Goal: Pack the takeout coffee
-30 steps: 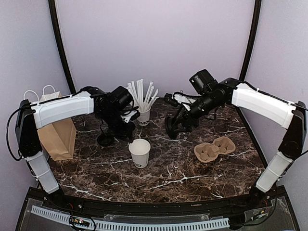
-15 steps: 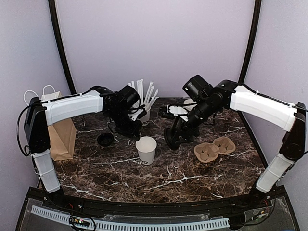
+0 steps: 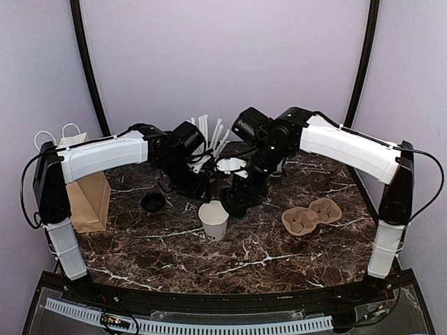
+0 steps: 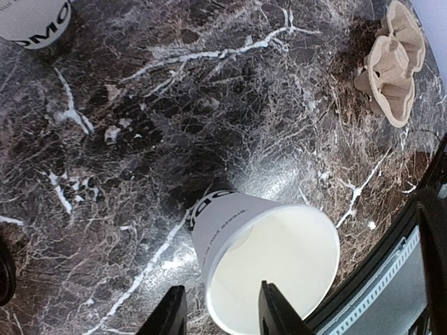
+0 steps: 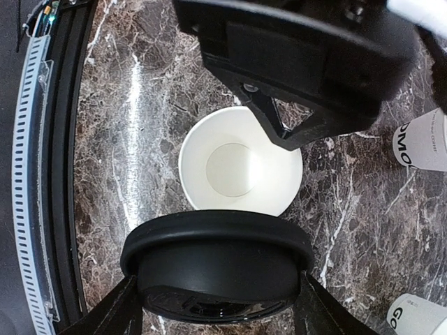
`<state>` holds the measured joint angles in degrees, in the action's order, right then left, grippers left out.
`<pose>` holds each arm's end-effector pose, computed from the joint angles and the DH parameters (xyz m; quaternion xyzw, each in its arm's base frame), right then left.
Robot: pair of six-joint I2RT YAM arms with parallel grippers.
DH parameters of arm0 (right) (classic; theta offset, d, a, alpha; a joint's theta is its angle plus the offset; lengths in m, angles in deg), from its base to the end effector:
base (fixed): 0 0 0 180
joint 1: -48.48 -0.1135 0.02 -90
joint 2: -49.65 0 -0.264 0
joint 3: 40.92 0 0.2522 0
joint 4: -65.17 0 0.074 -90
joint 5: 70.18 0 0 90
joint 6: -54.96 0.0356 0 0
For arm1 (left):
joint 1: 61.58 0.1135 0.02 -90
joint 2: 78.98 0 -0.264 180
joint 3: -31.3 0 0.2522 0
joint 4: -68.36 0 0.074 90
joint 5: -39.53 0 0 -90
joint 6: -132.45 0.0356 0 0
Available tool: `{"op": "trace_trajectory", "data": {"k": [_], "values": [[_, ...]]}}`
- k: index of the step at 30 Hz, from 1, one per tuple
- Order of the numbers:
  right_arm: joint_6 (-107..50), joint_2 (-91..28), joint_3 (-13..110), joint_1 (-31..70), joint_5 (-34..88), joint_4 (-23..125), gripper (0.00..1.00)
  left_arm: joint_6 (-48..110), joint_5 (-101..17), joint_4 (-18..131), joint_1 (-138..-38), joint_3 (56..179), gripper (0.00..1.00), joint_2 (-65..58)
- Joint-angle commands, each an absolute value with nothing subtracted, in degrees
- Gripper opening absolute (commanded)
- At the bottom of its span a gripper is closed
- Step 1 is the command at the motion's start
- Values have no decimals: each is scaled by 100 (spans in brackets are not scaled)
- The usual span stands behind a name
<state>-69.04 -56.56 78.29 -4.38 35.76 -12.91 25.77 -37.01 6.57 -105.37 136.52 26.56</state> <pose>0.2247 0.3128 0.3256 -0.6865 0.6817 0.1686 0.1886 0.2785 -0.2785 0.2704 0.2534 0.9304 -0.2188 0.1495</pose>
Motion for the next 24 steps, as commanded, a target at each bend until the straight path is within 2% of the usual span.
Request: {"op": "trace_trajectory", "data": {"k": [1,6,10,24], "values": [[-6947,-6259,8710,-604,3221,-1874,64,2289,-4381,625,-10531,13505,39,1887],[-6936,-6568,9086,-803,2956,-1801,66,1728,-5091,1011,-10265,12744,39,1137],[-6967,-6775,9244,-881,2839,-1796,68,1486,-4669,1500,-9983,11829,39,679],[-6829,-7115,9328,-921,2589,-1645,69,1281,-4382,2061,-9930,10936,39,458]]}}
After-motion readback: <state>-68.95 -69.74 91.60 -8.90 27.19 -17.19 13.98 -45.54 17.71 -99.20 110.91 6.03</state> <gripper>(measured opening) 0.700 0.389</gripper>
